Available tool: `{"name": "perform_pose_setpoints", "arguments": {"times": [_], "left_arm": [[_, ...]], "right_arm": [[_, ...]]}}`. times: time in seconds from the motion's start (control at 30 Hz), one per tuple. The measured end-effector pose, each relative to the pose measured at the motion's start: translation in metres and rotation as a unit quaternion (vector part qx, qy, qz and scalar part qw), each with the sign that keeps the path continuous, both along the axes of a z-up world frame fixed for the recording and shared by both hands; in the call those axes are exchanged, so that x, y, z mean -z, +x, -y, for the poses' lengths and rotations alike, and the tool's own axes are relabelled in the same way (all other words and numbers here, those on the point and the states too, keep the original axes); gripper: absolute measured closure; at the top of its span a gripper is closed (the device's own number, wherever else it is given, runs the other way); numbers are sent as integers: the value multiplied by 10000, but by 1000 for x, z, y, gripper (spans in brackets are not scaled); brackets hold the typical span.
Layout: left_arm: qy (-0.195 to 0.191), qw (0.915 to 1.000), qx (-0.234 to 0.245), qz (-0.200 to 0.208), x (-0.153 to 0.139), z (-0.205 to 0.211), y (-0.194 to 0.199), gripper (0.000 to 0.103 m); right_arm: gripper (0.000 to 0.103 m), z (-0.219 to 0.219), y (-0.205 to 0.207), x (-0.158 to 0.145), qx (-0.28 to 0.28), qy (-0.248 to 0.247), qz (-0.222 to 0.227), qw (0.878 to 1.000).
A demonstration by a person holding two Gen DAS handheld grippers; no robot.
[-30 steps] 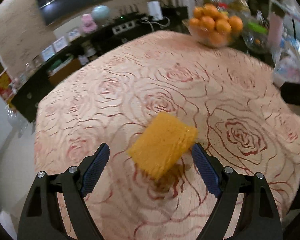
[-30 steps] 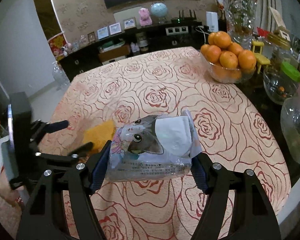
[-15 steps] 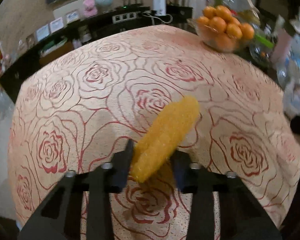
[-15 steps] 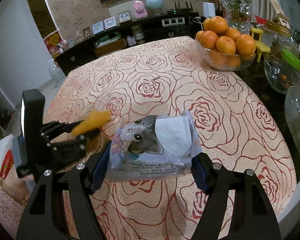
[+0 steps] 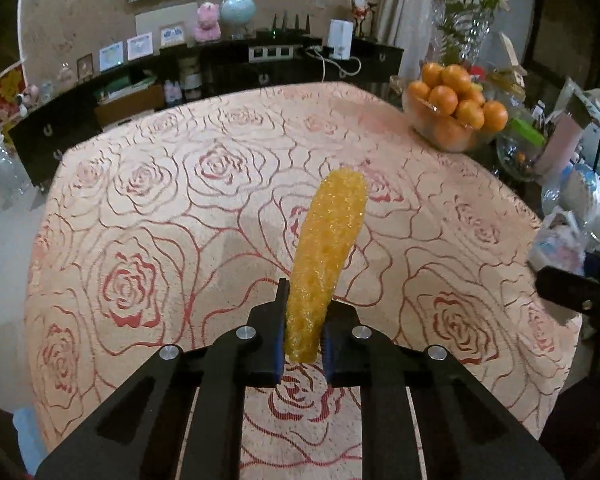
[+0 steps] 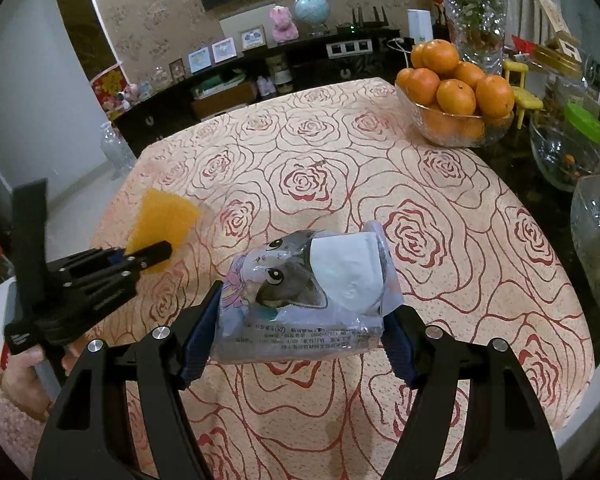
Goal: Collect trash
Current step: 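Carry the wipes packet and yellow sponge over the red basket with both tools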
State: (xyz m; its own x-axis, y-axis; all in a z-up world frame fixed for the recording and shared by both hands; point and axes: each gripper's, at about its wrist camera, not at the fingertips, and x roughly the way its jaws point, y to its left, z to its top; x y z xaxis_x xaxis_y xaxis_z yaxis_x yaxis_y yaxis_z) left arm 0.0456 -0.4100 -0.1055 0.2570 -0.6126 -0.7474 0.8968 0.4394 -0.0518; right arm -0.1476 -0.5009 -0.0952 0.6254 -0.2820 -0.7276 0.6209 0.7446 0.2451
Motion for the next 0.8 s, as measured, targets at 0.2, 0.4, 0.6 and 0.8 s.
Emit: {"name": "perform_pose_setpoints", "arguments": {"times": [0.2, 0.4, 0.6, 0.8], "left_arm": [[-170, 9994, -153, 243, -25, -14, -7, 90], [-266, 9975, -362, 545, -48, -31, -17, 90], [-357, 9951, -455, 803, -67, -49, -26, 90], [-435, 9926, -668, 917, -80, -71, -31, 90]], "right_arm": [[34, -1, -1, -6, 37, -40, 96, 9999], [34, -3, -4, -15, 91, -85, 234, 9996], [34, -11, -2, -26, 32, -170, 389, 9991], [34, -23, 5, -37, -111, -293, 517, 9982]]}}
